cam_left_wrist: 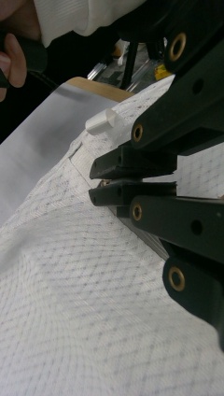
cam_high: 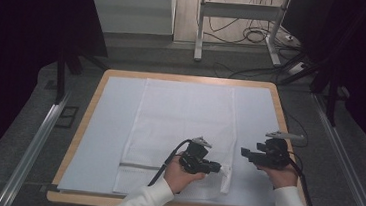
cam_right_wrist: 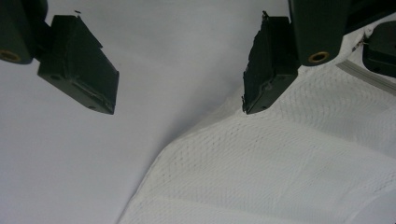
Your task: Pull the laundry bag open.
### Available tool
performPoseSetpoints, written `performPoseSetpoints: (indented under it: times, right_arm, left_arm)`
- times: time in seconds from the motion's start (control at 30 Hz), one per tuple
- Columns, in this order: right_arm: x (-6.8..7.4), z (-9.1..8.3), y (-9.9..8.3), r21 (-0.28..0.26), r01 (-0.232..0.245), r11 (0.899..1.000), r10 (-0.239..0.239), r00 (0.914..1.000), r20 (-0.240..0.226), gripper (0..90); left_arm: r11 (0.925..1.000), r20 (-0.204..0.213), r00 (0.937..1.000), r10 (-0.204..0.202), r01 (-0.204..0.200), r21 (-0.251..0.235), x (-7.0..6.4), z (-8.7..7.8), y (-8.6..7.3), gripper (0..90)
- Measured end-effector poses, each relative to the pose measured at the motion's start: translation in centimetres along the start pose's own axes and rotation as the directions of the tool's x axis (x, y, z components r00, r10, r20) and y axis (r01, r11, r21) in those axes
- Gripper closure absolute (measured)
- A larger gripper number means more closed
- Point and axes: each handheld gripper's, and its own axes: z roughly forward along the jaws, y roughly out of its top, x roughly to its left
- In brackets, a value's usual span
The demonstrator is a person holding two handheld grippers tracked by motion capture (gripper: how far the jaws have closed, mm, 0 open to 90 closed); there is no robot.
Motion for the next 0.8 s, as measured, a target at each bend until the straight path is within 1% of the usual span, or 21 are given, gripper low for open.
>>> performPoseSetpoints:
  times: [0.07,0.37,0.43,0.47,0.5,0.53,0.57,0.63,0.67,0.7,0.77,0.8]
  right_arm:
    - [0.0,0.0,0.0,-0.001,-0.001,1.0,0.001,1.0,-0.007,25.9]
    - [0.2,0.0,0.1,0.006,-0.014,1.0,0.014,0.9998,-0.015,25.1]
    - [0.2,-0.1,0.1,0.011,-0.034,0.999,0.034,0.999,-0.031,24.3]
    - [0.2,-0.1,0.1,0.011,-0.034,0.999,0.034,0.999,-0.031,24.3]
    - [0.3,-0.2,0.2,0.02,-0.048,0.999,0.049,0.9973,-0.054,23.9]
    - [0.4,-0.2,0.3,0.023,-0.054,0.998,0.056,0.9962,-0.067,23.4]
    - [0.4,-0.2,0.3,0.023,-0.054,0.998,0.056,0.9962,-0.067,23.4]
    - [0.8,-0.2,0.4,0.03,-0.074,0.997,0.077,0.9929,-0.091,22.6]
    - [0.8,-0.2,0.4,0.03,-0.074,0.997,0.077,0.9929,-0.091,22.6]
    - [1.1,-0.2,0.5,0.038,-0.078,0.996,0.082,0.9909,-0.107,22.6]
    - [1.2,-0.1,0.5,0.046,-0.077,0.996,0.082,0.9902,-0.114,23.0]
    - [1.6,0.1,0.5,0.059,-0.08,0.995,0.087,0.9875,-0.131,23.3]
  left_arm:
    - [1.0,0.006,1.0,-0.007,0.007,-0.004,0.1,-0.2,-0.1,86.6]
    - [0.9999,0.003,1.0,0.0,0.0,-0.014,0.3,-0.7,-0.4,86.6]
    - [0.9998,-0.003,1.0,0.006,-0.006,-0.017,0.3,-0.9,-0.4,86.7]
    - [0.9998,-0.003,1.0,0.006,-0.006,-0.017,0.3,-0.9,-0.4,86.6]
    - [0.9998,-0.004,1.0,0.003,-0.003,-0.021,0.3,-1.0,-0.5,86.6]
    - [0.9998,-0.004,1.0,0.002,-0.002,-0.022,0.3,-1.1,-0.5,86.6]
    - [0.9998,-0.004,1.0,0.002,-0.002,-0.022,0.3,-1.1,-0.5,86.6]
    - [0.9997,-0.008,1.0,0.002,-0.003,-0.025,0.4,-1.2,-0.6,86.6]
    - [0.9997,-0.008,1.0,0.002,-0.003,-0.025,0.4,-1.2,-0.6,86.6]
    - [0.9997,-0.008,1.0,0.002,-0.002,-0.026,0.4,-1.1,-0.5,86.6]
    - [0.9997,-0.007,1.0,0.001,-0.001,-0.026,0.3,-1.1,-0.6,86.6]
    - [0.9997,-0.009,1.0,0.001,-0.001,-0.024,0.3,-1.0,-0.6,86.6]
